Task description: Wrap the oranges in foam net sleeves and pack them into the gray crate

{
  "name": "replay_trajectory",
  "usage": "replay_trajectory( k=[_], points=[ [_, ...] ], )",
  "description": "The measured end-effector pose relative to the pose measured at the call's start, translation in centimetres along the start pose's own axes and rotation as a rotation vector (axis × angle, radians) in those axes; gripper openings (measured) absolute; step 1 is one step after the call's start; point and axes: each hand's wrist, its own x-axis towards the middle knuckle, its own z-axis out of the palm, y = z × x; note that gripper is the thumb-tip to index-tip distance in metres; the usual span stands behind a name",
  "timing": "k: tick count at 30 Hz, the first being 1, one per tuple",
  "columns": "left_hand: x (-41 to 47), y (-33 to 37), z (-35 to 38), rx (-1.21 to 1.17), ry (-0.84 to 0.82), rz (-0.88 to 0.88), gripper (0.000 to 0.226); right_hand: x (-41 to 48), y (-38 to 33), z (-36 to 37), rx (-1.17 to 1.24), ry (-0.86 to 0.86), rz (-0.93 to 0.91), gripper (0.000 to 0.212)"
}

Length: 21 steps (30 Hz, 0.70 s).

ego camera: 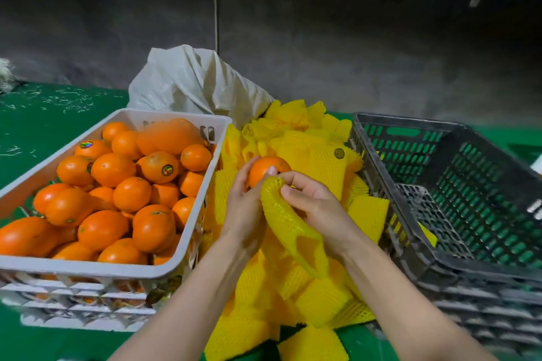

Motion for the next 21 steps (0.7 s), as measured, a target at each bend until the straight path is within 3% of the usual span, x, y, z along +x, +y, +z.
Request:
replay_trajectory(
  k=[3, 6, 9, 11, 13, 16, 21],
  points=[
    [-0.5, -0.9, 0.8, -0.073, -0.007, -0.019, 0.029, 0.1, 0.1, -0.4, -0.101, 0.155, -0.057, 0.022],
    [-0.7, -1.5, 1.1, -0.046, -0.040, -0.018, 0.032, 0.0, 0.8, -1.3, -0.273, 0.400, -0.152, 0.023],
    [-0.9, -1.5, 0.9, -0.100, -0.164, -0.068, 0.039, -0.4, 1.5, -1.9, -0.440, 0.543, -0.214, 0.020],
    [-1.0, -1.4, 0.4, -0.081, -0.257, -0.089, 0.062, -0.6, 1.5, -1.9, -0.460, 0.582, -0.249, 0.015],
    [-1.0, -1.3, -0.1, 0.004, -0.330, -0.070, 0.068, -0.9, 1.4, -1.6, -0.475, 0.605, -0.273, 0.011],
    [-1.0, -1.1, -0.2, -0.070, -0.333, -0.072, 0.060, -1.2, 1.3, -1.1, -0.483, 0.630, -0.328, 0.013],
    [-1.0, -1.5, 0.1, -0.378, -0.318, -0.226, 0.038, -1.2, 1.5, -0.2, -0.616, 0.646, -0.426, 0.027]
  ],
)
